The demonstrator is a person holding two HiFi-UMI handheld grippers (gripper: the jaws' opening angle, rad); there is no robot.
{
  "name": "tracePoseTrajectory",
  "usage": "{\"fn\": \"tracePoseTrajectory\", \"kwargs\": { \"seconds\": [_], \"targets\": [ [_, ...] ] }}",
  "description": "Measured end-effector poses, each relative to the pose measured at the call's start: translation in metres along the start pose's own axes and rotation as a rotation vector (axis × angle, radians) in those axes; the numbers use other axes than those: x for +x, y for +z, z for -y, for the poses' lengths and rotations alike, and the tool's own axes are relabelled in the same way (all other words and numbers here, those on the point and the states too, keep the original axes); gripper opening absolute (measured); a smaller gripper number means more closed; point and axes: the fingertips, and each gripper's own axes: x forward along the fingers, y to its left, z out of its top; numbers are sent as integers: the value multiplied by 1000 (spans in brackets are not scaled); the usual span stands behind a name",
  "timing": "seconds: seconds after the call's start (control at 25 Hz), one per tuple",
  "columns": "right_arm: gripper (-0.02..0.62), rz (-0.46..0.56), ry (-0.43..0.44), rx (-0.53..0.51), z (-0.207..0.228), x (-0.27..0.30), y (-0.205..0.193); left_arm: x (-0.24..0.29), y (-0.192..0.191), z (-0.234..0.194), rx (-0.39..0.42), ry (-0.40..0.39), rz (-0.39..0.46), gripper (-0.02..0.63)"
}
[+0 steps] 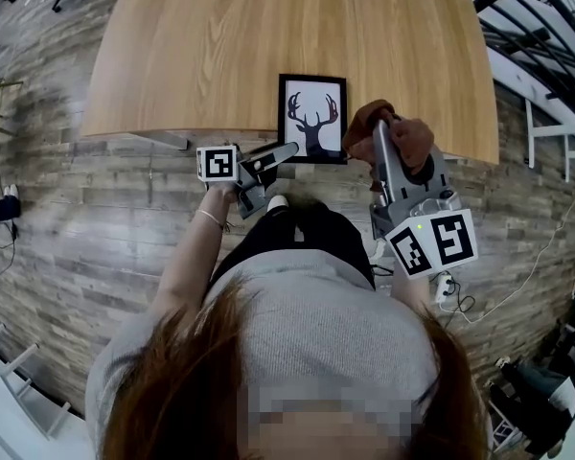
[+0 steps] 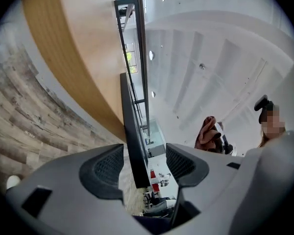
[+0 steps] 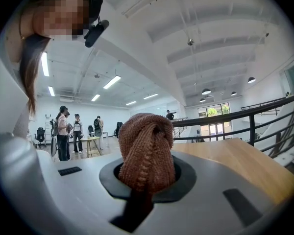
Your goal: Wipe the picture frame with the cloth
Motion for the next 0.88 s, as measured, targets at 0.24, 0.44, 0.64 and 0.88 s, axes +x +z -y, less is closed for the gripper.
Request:
{"fn": "tracePoseTrajectory", "kwargs": {
  "seconds": [0.24,0.44,0.64,0.88],
  "targets": [
    [46,-7,-10,23,-5,6,-10,-52,12,-2,344,267,-13,250],
    [46,2,-24,36,-7,10,-22,-71,42,62,681,349,91,250],
    [46,13,-57,33,-11,2,-31,-38,56,128,890,354,189,243],
    [46,56,-27,10,-26,-10,-3,-6,44,181,996,334,281,6]
  ]
}}
